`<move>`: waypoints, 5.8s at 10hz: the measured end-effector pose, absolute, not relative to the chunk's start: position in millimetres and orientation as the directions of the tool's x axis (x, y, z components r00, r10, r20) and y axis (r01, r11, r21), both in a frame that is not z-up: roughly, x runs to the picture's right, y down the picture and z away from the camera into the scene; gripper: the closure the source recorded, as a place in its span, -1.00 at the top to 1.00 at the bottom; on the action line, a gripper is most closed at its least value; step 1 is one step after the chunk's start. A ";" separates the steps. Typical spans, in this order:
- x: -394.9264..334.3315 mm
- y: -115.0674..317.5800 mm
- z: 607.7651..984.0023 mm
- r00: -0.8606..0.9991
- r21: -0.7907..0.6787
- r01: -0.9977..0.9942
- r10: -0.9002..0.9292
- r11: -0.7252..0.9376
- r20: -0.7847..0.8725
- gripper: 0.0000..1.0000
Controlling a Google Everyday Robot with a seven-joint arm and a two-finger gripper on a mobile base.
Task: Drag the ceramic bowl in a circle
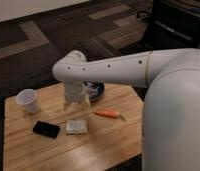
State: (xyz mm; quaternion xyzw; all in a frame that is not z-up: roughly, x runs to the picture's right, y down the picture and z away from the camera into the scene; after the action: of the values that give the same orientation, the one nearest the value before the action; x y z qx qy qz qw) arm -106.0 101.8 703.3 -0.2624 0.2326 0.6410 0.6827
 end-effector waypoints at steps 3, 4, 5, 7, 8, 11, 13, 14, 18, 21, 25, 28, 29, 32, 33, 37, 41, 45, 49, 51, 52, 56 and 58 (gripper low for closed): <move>-106.0 101.8 703.3 0.070 -0.060 -0.997 0.753 0.040 -0.654 0.30; -106.0 101.8 703.3 0.070 -0.060 -0.997 0.753 0.040 -0.654 0.30; -106.0 101.8 703.3 0.070 -0.060 -0.997 0.753 0.040 -0.654 0.30; -106.0 101.8 703.3 0.070 -0.060 -0.997 0.753 0.040 -0.654 0.30; -106.0 101.8 703.3 0.070 -0.060 -0.997 0.753 0.040 -0.654 0.30; -106.0 101.8 703.3 0.070 -0.060 -0.997 0.753 0.040 -0.654 0.30; -106.0 101.8 703.3 0.070 -0.060 -0.997 0.753 0.040 -0.654 0.30; -106.0 101.8 703.3 0.070 -0.060 -0.997 0.753 0.040 -0.654 0.30; -106.0 101.8 703.3 0.070 -0.060 -0.997 0.753 0.040 -0.654 0.30; -106.0 101.8 703.3 0.070 -0.060 -0.997 0.753 0.040 -0.654 0.30; -106.0 101.8 703.3 0.070 -0.060 -0.997 0.753 0.040 -0.654 0.30; -106.0 101.8 703.3 0.070 -0.060 -0.997 0.753 0.040 -0.654 0.30; -106.0 101.9 703.3 0.070 -0.060 -0.997 0.753 0.040 -0.654 0.30; -106.0 101.8 703.3 0.070 -0.060 -0.997 0.753 0.040 -0.654 0.30; -106.0 101.8 703.3 0.070 -0.060 -0.997 0.753 0.040 -0.654 0.30; -106.0 101.8 703.3 0.070 -0.060 -0.997 0.753 0.040 -0.654 0.30; -106.0 101.8 703.3 0.070 -0.060 -0.997 0.753 0.040 -0.654 0.30; -106.0 101.9 703.3 0.070 -0.060 -0.997 0.753 0.040 -0.654 0.30; -98.5 96.0 702.1 0.058 -0.048 -0.998 0.756 0.035 -0.652 0.30; -90.5 89.5 702.8 0.064 -0.042 -0.998 0.753 0.049 -0.655 0.30; -86.1 84.3 705.5 0.074 -0.043 -0.997 0.751 0.060 -0.657 0.30; -79.0 63.8 721.5 0.144 -0.081 -0.989 0.750 0.121 -0.646 0.30; -77.9 57.5 734.1 0.189 -0.112 -0.982 0.740 0.154 -0.645 0.30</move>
State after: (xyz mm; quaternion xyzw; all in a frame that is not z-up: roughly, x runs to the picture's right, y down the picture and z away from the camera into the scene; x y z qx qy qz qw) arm -77.9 57.5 734.1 -0.2646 0.2283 0.5943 0.7243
